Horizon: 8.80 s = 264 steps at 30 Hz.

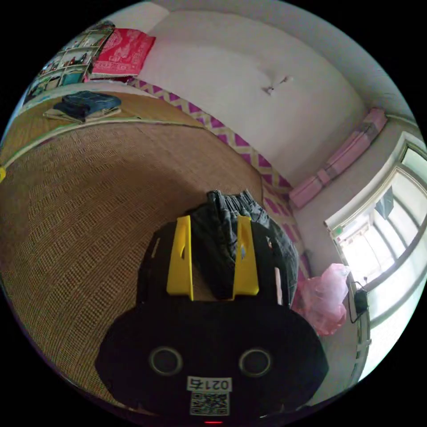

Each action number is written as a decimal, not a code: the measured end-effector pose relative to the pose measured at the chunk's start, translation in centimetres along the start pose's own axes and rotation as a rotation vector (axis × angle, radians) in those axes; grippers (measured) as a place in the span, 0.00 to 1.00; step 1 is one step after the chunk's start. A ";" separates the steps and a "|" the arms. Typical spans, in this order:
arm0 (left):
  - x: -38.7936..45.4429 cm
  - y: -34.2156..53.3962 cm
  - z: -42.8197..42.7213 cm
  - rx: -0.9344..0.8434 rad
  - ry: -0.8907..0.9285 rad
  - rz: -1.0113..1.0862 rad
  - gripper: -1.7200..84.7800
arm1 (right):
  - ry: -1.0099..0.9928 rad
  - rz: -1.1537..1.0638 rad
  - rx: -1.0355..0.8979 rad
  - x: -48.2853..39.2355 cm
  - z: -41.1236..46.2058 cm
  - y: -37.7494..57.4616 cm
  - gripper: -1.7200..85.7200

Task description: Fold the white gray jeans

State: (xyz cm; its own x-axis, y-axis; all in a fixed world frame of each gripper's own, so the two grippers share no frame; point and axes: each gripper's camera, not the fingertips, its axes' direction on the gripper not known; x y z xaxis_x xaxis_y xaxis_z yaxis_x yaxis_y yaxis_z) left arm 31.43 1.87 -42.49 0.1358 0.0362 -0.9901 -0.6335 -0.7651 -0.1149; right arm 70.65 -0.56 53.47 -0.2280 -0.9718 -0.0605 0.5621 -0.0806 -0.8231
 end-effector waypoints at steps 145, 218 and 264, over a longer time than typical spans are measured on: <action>-34.5 -13.5 -4.8 -0.040 0.077 0.275 0.13 | -0.487 -0.326 -0.255 14.9 -16.4 -31.4 0.05; -37.1 2.8 -27.0 -0.134 -0.033 -0.086 0.01 | -0.487 0.228 -0.219 22.5 -34.3 -21.2 0.12; -54.2 23.8 -42.8 0.187 0.241 -0.997 0.02 | -0.756 1.292 -0.051 53.2 -64.8 2.7 0.10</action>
State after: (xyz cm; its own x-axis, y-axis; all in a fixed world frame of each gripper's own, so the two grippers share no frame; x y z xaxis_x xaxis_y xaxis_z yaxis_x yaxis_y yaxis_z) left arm 41.55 -45.82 11.90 0.7978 0.4516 -0.3995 -0.2558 -0.3465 -0.9025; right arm 8.53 -38.16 11.46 0.8542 -0.2486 -0.4568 0.0186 0.8924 -0.4508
